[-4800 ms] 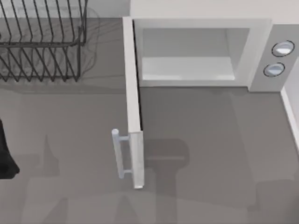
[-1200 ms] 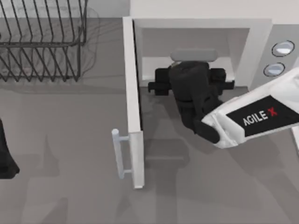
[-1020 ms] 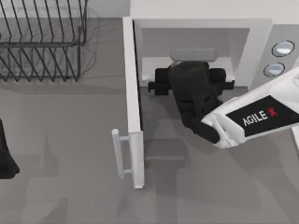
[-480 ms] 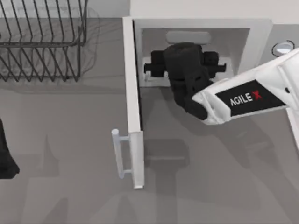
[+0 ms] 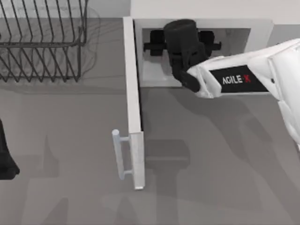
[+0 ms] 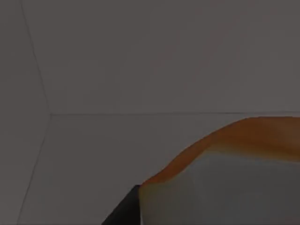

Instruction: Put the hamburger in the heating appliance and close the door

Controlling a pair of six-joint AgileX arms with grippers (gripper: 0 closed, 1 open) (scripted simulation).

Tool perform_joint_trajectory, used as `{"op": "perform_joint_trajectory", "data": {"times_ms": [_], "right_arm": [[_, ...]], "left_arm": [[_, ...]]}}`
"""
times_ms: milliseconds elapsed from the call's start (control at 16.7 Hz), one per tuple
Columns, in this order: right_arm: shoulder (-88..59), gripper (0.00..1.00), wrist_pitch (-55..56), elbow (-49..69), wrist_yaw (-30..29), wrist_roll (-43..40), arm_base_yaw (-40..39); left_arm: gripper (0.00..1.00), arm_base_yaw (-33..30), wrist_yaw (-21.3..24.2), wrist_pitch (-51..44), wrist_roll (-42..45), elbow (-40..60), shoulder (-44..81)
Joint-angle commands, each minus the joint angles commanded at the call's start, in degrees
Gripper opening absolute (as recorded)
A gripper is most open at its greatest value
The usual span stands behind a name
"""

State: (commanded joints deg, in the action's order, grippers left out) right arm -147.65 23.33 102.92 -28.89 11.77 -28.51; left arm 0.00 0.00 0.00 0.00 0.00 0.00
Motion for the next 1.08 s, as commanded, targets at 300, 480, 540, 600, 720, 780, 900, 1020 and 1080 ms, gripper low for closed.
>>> {"op": "perform_joint_trajectory", "data": {"times_ms": [300,480,540,600,720,780,900,1020,1080], "right_arm": [[-3.8,0.0,-2.4,4.9,1.4,-0.8,1.3],[-3.8,0.0,-2.4,4.9,1.4,-0.8,1.3],[-3.8,0.08,-2.4,4.9,1.4,-0.8,1.3],[-3.8,0.15,-2.4,4.9,1.4,-0.8,1.3],[-3.8,0.3,-2.4,4.9,1.4,-0.8,1.3],[-3.8,0.38,-2.4,4.9,1.4,-0.8,1.3],[-3.8,0.53,-2.4,4.9,1.4,-0.8,1.3],[-3.8,0.68,-2.4,4.9,1.4,-0.8,1.3],[-3.8,0.75,-2.4,4.9,1.4,-0.8,1.3]], "left_arm": [[1.0,0.0,0.0,0.0,0.0,0.0,0.0],[1.0,0.0,0.0,0.0,0.0,0.0,0.0],[1.0,0.0,0.0,0.0,0.0,0.0,0.0],[1.0,0.0,0.0,0.0,0.0,0.0,0.0],[1.0,0.0,0.0,0.0,0.0,0.0,0.0],[1.0,0.0,0.0,0.0,0.0,0.0,0.0],[1.0,0.0,0.0,0.0,0.0,0.0,0.0],[1.0,0.0,0.0,0.0,0.0,0.0,0.0],[1.0,0.0,0.0,0.0,0.0,0.0,0.0]]}}
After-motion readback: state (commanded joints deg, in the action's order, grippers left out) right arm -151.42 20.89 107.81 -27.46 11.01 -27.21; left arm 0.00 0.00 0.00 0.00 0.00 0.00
